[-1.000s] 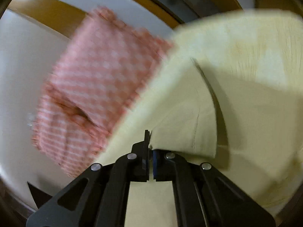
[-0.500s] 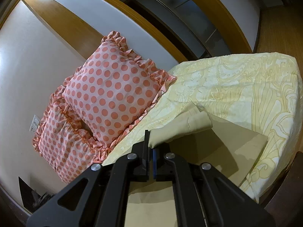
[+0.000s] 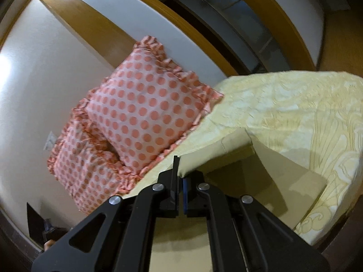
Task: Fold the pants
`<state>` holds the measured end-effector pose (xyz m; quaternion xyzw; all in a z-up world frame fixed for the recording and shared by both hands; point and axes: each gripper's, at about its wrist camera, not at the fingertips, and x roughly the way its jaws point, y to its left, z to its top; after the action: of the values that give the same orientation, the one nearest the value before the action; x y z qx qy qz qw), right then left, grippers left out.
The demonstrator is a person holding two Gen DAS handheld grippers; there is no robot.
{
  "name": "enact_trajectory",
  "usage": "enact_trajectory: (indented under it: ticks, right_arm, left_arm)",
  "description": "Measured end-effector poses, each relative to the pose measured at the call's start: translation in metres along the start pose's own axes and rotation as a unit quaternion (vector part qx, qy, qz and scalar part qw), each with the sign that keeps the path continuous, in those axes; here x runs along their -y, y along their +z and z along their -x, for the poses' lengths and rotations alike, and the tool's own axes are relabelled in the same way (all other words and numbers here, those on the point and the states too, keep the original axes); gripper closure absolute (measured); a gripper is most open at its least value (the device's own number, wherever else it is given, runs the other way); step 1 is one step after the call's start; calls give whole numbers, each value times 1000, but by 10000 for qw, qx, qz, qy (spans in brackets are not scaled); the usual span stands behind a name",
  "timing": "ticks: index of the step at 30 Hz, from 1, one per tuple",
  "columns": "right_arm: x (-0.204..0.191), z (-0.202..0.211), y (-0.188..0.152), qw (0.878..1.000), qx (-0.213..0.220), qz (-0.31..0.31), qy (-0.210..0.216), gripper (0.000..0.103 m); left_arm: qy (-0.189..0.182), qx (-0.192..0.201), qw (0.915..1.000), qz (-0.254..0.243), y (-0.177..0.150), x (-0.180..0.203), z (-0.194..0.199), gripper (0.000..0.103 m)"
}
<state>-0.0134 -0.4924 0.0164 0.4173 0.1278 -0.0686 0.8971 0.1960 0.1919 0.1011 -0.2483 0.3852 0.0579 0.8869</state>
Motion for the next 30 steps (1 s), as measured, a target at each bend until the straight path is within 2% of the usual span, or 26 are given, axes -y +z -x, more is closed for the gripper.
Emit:
enact_trajectory:
  ticks: [2,4,7,9,10,15,18,22,26,30]
  right_arm:
    - [5,3,-2,9999,-38,-7,-108,101]
    - [19,4,-8,9994,-157,-167,-266,101]
    - [36,2,-16,9976,-326,-394,-468,101]
    - [44,2,-20,9966,-375,-496,-534,101]
    - [47,2,-21,9964,-384,-535,-534,101]
    - [54,10,-23,9957,-404,-640,-529,101]
    - [60,13,-27,9942,-446,-780,-586,101]
    - [60,18,-26,9941,-430,-767,-638,101]
    - [63,27,-27,9926,-416,-733,-878,101]
    - [64,24,-32,9901,-530,-567,-1173,99]
  left_arm:
    - [-213,165,9996,74,-31,-25,49,99]
    - [-256,101,9995,183,-69,-50,75,99]
    - [-76,-104,9991,402,-126,-83,81,99]
    - [-77,-288,9972,681,-149,-98,75,99]
    - [-179,-260,9961,829,-158,-105,75,99]
    - [-58,105,9980,613,-163,-97,85,97]
    - [35,84,9984,562,-160,-90,79,97]
    - [-81,117,9983,559,-160,-93,77,97]
    - [-211,162,9986,460,-166,-98,85,98]
    - [-170,86,9992,345,-172,-100,79,98]
